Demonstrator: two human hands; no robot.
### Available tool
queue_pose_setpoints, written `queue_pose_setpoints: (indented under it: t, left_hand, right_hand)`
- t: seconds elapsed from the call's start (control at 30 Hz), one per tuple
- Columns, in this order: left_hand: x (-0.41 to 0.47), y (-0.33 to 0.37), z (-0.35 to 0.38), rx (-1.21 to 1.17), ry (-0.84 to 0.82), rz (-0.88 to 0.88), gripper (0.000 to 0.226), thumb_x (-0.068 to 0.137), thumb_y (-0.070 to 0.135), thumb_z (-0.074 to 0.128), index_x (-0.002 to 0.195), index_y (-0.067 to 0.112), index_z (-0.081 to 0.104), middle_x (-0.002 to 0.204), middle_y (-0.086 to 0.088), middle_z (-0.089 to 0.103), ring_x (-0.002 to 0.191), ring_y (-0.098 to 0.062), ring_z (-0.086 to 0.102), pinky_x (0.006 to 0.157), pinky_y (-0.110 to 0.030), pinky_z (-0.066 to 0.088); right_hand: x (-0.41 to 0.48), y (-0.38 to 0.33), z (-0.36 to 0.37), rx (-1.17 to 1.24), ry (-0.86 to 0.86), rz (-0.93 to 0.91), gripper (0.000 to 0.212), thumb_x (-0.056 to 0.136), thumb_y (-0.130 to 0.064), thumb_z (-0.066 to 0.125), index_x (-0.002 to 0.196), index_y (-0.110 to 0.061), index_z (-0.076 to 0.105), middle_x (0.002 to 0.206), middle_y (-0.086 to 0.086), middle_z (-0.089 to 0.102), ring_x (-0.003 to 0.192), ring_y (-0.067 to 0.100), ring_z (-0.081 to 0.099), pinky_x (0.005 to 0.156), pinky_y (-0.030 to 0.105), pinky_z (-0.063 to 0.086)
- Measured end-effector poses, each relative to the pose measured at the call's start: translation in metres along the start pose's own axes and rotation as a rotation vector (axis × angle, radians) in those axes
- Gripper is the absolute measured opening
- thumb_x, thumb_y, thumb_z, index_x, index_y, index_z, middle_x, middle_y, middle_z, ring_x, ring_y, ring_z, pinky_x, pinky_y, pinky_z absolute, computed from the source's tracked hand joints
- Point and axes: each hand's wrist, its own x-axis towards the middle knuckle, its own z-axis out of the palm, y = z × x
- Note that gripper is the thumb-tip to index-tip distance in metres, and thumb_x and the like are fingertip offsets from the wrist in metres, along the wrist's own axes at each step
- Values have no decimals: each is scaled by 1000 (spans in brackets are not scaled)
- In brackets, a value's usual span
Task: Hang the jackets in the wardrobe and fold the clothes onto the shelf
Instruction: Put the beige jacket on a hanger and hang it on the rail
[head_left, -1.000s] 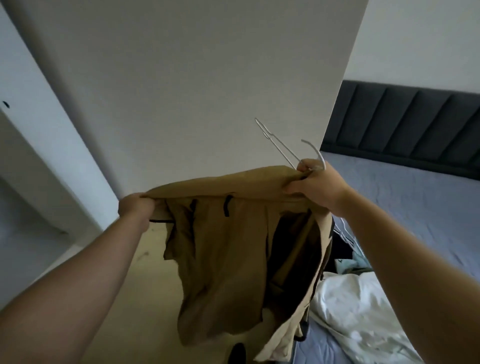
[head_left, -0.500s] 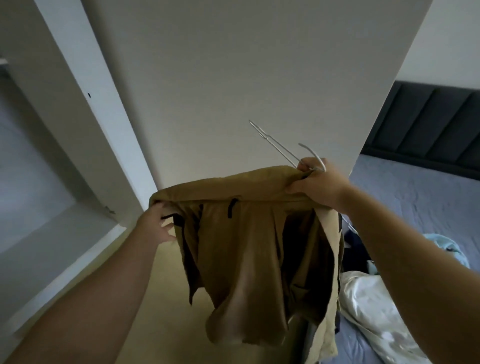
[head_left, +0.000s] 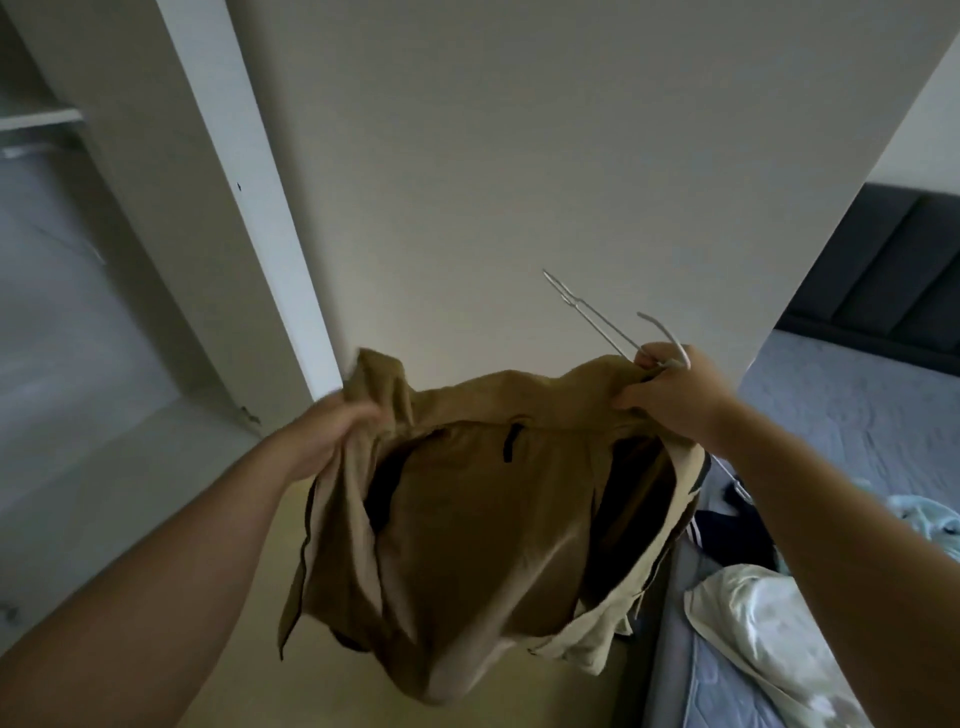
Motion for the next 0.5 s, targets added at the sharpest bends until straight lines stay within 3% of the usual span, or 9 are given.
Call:
queue_pose_setpoints:
  t: [0.03,0.07,0.13,0.17,0.27,0.37,0.4,0.5]
  left_hand:
    - [-5,1,-3,188,-140,-57,52,70,28,80,114,6,66,102,-12,74,95,-26,71,90,-38,56]
    - [-6,-1,-4,412,-105,-56,39,73,26,80,105,7,68,102,-10,72,92,-24,69,85,-35,56]
    - [-4,-3,-8,598,283,114,20,85,31,70,92,13,67,97,-6,69,86,-22,62,67,-31,47]
    - [-5,-1,-10,580,418,195,21,90,35,64,93,15,65,96,-5,67,86,-23,60,66,-29,44]
    - [-9,11,-8,684,297,227,23,91,44,58,84,23,61,90,2,61,91,-23,62,71,-27,40]
    - [-15,24,-23,482,387,270,17,89,37,69,86,21,66,91,2,65,84,-18,62,69,-27,42]
    - [-16,30,-29,489,341,267,18,85,39,74,85,23,67,91,3,67,83,-15,62,65,-26,43]
    - [-20,40,-37,507,323,272,28,76,53,78,82,28,66,82,8,67,79,-11,64,59,-23,43]
  right_hand:
    - [1,1,3,-13,-11,20,30,68,-12,81,64,-18,52,62,1,51,58,17,45,52,26,33]
    - [1,1,8,-34,-27,34,29,68,-12,80,65,-17,52,62,1,50,58,17,45,52,26,33]
    - [1,-1,20,-51,-44,23,31,69,-12,80,65,-16,50,62,1,49,58,16,44,51,27,33]
    - [-1,-3,26,-33,-35,13,31,69,-11,79,65,-16,49,61,0,49,57,17,44,51,27,34]
    - [1,-7,42,-10,-22,18,24,72,-11,78,67,-14,55,63,1,54,57,15,50,50,24,37]
    - [3,-11,50,-40,-66,9,23,73,-13,78,67,-16,56,64,0,54,59,15,50,51,25,37]
    - [3,-12,51,-27,-68,14,23,73,-15,78,68,-15,56,65,1,55,60,17,51,53,26,38]
    - [0,-14,55,-27,-102,0,28,81,-36,77,73,-15,61,70,3,61,65,17,58,55,26,43]
